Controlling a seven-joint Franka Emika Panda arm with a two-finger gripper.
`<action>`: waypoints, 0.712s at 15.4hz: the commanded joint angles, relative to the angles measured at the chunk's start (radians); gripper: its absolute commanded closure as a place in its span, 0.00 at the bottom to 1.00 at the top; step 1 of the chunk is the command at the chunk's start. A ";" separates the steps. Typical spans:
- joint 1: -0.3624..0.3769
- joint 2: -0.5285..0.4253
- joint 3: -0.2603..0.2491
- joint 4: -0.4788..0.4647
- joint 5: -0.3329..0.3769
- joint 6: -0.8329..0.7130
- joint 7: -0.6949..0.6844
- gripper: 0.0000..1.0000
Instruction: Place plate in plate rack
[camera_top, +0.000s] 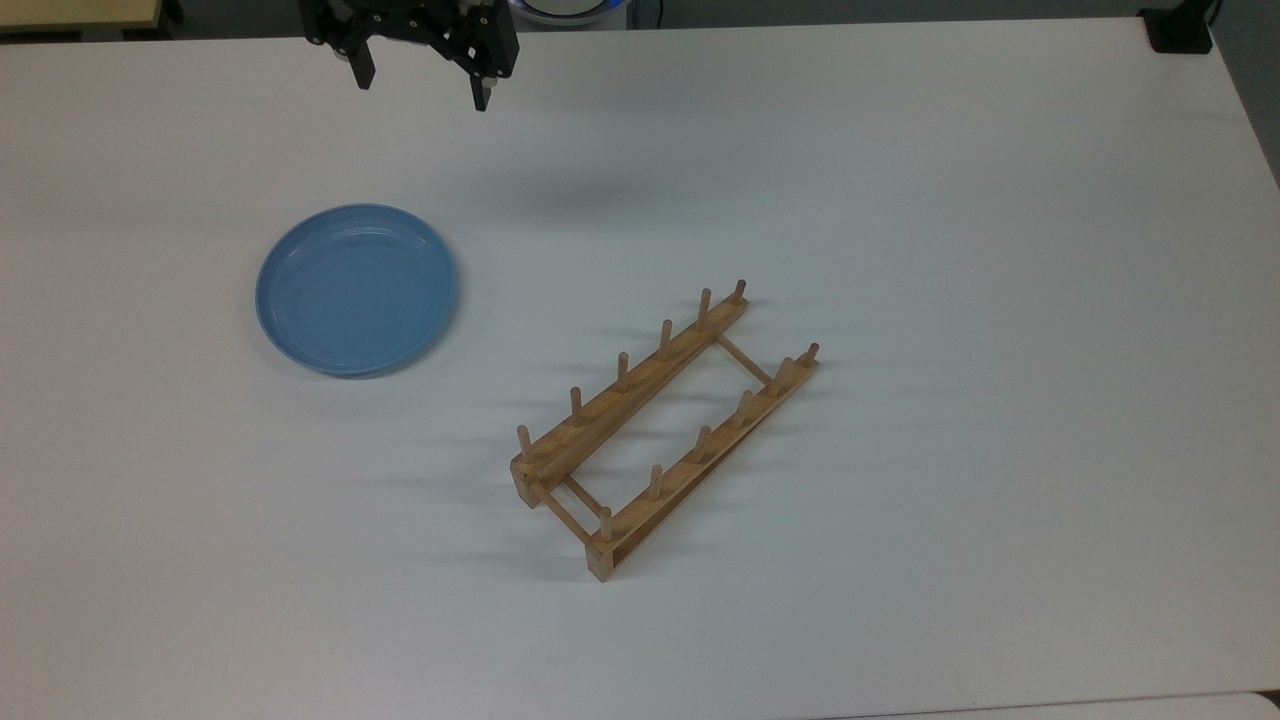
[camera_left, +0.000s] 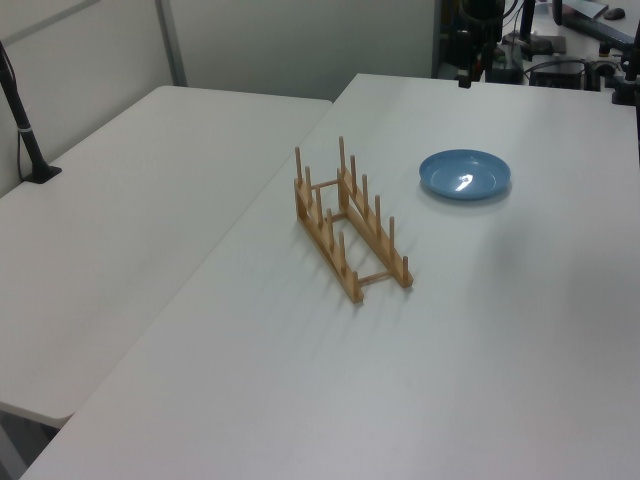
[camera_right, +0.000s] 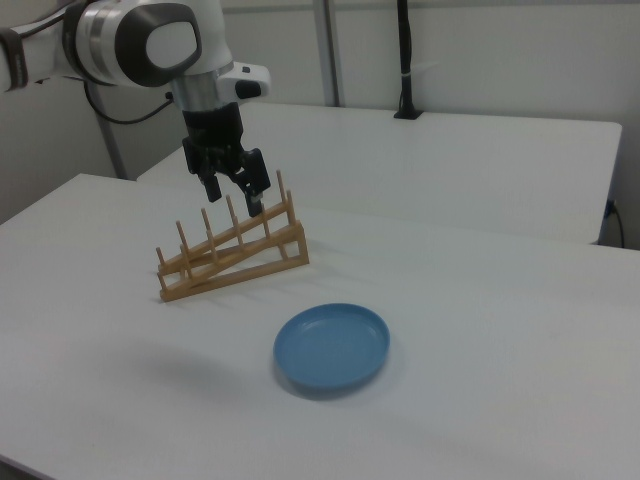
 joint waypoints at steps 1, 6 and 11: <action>-0.005 -0.004 -0.002 0.000 -0.005 0.002 -0.019 0.00; -0.008 0.004 -0.003 0.002 -0.005 0.002 -0.041 0.00; -0.016 0.002 -0.003 0.002 -0.005 0.002 -0.041 0.00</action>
